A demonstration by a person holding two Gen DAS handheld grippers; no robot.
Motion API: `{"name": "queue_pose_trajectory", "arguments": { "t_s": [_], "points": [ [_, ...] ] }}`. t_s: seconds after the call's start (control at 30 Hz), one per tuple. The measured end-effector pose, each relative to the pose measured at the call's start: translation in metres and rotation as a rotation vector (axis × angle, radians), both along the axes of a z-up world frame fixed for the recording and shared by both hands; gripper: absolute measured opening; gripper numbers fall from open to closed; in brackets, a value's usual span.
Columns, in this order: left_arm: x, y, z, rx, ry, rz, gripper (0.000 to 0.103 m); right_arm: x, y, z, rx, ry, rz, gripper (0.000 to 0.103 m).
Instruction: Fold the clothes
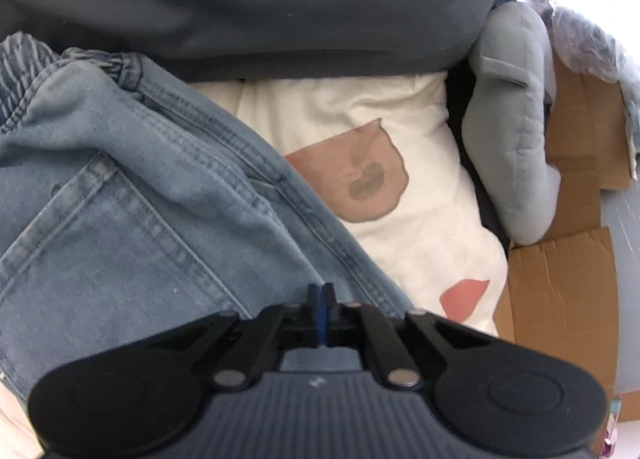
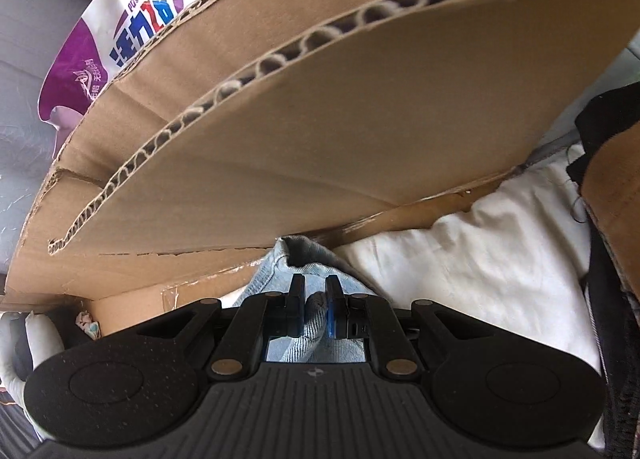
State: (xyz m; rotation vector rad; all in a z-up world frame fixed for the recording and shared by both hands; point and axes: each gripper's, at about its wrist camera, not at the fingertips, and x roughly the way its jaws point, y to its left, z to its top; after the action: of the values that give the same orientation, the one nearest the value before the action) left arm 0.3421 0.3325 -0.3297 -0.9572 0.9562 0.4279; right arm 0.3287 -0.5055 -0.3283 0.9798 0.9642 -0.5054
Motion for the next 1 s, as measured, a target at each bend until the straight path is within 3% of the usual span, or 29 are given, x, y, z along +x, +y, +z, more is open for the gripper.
{"name": "queue_pose_trajectory", "arguments": {
  "t_s": [0.07,0.2,0.33,0.5,0.57,0.63,0.9,0.93,1.0],
  "points": [
    [0.003,-0.001,0.0,0.001,0.003,0.012,0.0,0.002,-0.001,-0.002,0.002,0.003,-0.003,0.009],
    [0.009,-0.001,0.0,-0.013,0.03,0.041,0.033,0.002,-0.006,-0.004,0.008,0.004,-0.001,0.009],
    [0.014,0.0,-0.002,-0.006,0.074,0.083,0.044,-0.001,-0.009,-0.008,0.016,0.005,-0.007,0.009],
    [0.023,0.0,-0.011,-0.011,0.143,0.151,0.042,-0.004,-0.01,-0.01,0.019,0.006,-0.007,0.009],
    [0.028,0.001,-0.017,-0.027,0.175,0.171,0.033,-0.006,-0.01,-0.01,0.02,0.005,-0.007,0.009],
    [0.028,0.004,-0.023,-0.037,0.209,0.202,0.01,-0.007,-0.011,-0.009,0.023,0.003,-0.007,0.009],
    [0.023,0.012,-0.013,-0.051,0.155,0.246,0.004,-0.005,-0.013,-0.007,0.03,-0.002,-0.031,0.009],
    [0.022,0.013,-0.011,-0.052,0.145,0.248,0.003,-0.004,-0.014,-0.005,0.03,-0.006,-0.039,0.0],
    [0.023,0.015,-0.011,-0.047,0.141,0.241,0.003,-0.003,-0.018,0.0,0.012,-0.017,-0.067,0.0]
  ]
}}
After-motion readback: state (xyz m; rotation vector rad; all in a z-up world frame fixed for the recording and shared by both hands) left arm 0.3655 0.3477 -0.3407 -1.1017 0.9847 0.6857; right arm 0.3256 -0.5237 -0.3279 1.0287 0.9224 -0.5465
